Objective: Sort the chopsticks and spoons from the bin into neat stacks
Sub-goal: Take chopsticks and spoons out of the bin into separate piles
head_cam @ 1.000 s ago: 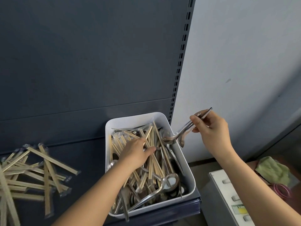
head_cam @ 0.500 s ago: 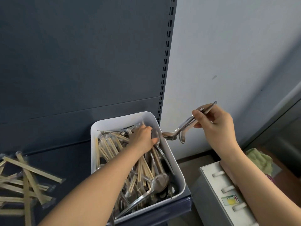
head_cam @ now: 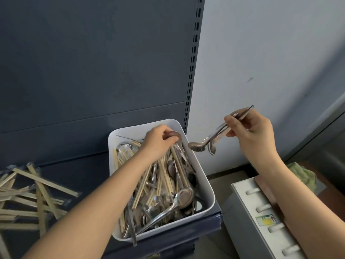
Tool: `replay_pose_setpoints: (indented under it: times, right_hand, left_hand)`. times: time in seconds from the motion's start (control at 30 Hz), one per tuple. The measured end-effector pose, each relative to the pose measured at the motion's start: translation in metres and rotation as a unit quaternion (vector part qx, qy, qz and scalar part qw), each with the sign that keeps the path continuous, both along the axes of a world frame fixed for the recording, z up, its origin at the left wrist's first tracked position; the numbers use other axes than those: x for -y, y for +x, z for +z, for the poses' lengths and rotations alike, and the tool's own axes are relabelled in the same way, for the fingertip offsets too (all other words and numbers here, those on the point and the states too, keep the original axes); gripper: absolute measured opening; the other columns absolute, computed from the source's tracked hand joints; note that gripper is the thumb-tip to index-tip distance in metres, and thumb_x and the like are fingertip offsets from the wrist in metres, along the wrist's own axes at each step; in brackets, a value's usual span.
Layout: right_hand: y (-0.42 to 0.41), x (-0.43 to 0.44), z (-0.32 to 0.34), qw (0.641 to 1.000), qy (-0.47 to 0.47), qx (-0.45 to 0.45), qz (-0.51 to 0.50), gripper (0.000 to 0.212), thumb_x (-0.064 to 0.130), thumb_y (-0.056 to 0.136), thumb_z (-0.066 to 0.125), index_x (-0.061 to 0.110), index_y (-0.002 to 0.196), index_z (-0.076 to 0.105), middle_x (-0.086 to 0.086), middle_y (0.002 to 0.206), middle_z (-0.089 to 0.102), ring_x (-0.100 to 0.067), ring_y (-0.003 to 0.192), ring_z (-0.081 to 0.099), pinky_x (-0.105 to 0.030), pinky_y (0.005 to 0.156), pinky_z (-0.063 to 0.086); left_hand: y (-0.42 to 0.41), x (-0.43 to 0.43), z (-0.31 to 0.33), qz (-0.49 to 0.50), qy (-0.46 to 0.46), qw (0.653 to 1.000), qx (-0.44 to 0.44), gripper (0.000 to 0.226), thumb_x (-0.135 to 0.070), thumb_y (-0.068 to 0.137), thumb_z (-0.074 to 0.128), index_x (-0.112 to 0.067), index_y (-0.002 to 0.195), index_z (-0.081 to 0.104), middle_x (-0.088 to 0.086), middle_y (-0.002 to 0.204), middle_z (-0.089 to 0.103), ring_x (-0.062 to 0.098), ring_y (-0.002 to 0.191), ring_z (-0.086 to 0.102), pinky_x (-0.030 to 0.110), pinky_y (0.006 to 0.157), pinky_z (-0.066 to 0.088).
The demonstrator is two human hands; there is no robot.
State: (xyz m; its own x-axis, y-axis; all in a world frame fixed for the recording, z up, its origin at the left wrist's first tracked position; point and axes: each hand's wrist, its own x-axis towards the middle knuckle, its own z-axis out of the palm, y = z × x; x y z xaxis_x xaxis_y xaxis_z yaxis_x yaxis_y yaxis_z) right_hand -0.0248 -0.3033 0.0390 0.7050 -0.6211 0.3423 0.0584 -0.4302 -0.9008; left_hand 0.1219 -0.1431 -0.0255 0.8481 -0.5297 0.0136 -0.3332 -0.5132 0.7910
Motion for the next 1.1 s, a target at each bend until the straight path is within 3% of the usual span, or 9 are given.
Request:
replay_pose_setpoints:
  times: [0.07,0.17,0.23,0.33,0.5,0.7,0.83,0.97,1.1]
  right_hand:
    - [0.001,0.002,0.003,1.0,0.004,0.005,0.001,0.018,0.013,0.088,0.064,0.021,0.074,0.058,0.001,0.067,0.061,-0.011,0.06,0.062,-0.021,0.063,0.054]
    - [0.002,0.005,0.006,1.0,0.004,0.015,-0.003,0.019,0.013,0.089,0.063,0.022,0.074,0.057,0.0,0.068,0.061,-0.016,0.063,0.063,-0.027,0.065,0.055]
    - [0.002,0.006,0.009,1.0,0.008,0.02,-0.007,0.019,0.013,0.089,0.063,0.023,0.074,0.057,0.001,0.067,0.06,-0.016,0.064,0.062,-0.026,0.065,0.055]
    - [0.0,0.007,0.014,1.0,0.005,0.028,-0.012,0.02,0.013,0.09,0.062,0.023,0.074,0.057,0.003,0.066,0.059,-0.014,0.064,0.061,-0.023,0.064,0.054]
    - [-0.009,0.01,0.017,0.999,0.002,0.036,-0.023,0.019,0.013,0.089,0.063,0.023,0.074,0.057,0.002,0.067,0.06,-0.012,0.062,0.061,-0.019,0.061,0.052]
    - [-0.019,0.015,0.014,0.999,0.006,0.033,-0.033,0.018,0.012,0.089,0.063,0.021,0.074,0.058,0.001,0.067,0.059,-0.012,0.062,0.061,-0.021,0.062,0.052]
    - [-0.019,0.015,0.009,0.999,0.01,0.027,-0.03,0.019,0.011,0.089,0.063,0.021,0.073,0.057,-0.002,0.068,0.059,-0.015,0.063,0.061,-0.022,0.062,0.052]
    - [-0.016,0.012,0.004,0.999,0.018,0.022,-0.018,0.019,0.01,0.089,0.063,0.02,0.073,0.058,-0.001,0.067,0.06,-0.014,0.063,0.061,-0.019,0.06,0.051]
    - [-0.011,0.01,0.006,1.0,0.009,0.02,-0.005,0.019,0.011,0.089,0.062,0.02,0.073,0.058,0.002,0.066,0.06,-0.007,0.059,0.06,-0.015,0.059,0.051]
  left_hand:
    - [-0.001,-0.012,0.018,-0.002,-0.023,0.999,0.039,0.009,-0.024,0.086,0.064,-0.019,0.088,0.057,-0.001,0.09,0.064,0.015,0.083,0.059,0.027,0.072,0.044]
    - [-0.007,-0.029,0.046,-0.019,-0.038,0.994,0.101,0.01,-0.023,0.089,0.06,-0.018,0.082,0.055,-0.008,0.074,0.058,0.004,0.066,0.052,0.023,0.061,0.039]
    - [-0.011,-0.035,0.057,-0.073,-0.04,0.993,0.084,0.009,-0.022,0.089,0.062,-0.016,0.083,0.059,-0.008,0.072,0.065,0.0,0.065,0.059,0.024,0.064,0.045]
    - [-0.022,-0.032,0.052,-0.196,0.066,0.977,0.048,0.008,-0.022,0.088,0.064,-0.022,0.08,0.061,-0.005,0.074,0.067,0.003,0.063,0.06,0.027,0.062,0.046]
    - [-0.044,-0.013,0.007,-0.325,0.257,0.908,0.057,0.015,-0.033,0.089,0.061,-0.027,0.076,0.056,-0.002,0.085,0.06,0.012,0.074,0.055,0.031,0.072,0.046]
    - [-0.049,-0.006,-0.025,-0.369,0.319,0.872,0.041,0.022,-0.03,0.09,0.058,-0.015,0.076,0.054,0.007,0.081,0.056,0.018,0.066,0.048,0.034,0.064,0.04]
    - [-0.052,-0.005,-0.023,-0.387,0.323,0.862,0.05,0.023,-0.031,0.09,0.059,-0.019,0.072,0.05,0.001,0.075,0.051,0.015,0.063,0.045,0.032,0.06,0.037]
    - [-0.054,-0.006,-0.026,-0.379,0.321,0.867,0.047,0.025,-0.032,0.087,0.062,-0.008,0.083,0.058,0.009,0.084,0.058,0.017,0.067,0.047,0.033,0.062,0.038]
    - [-0.049,-0.011,-0.021,-0.343,0.303,0.889,0.034,0.025,-0.035,0.088,0.061,-0.01,0.084,0.059,0.01,0.093,0.059,0.022,0.077,0.054,0.036,0.071,0.044]
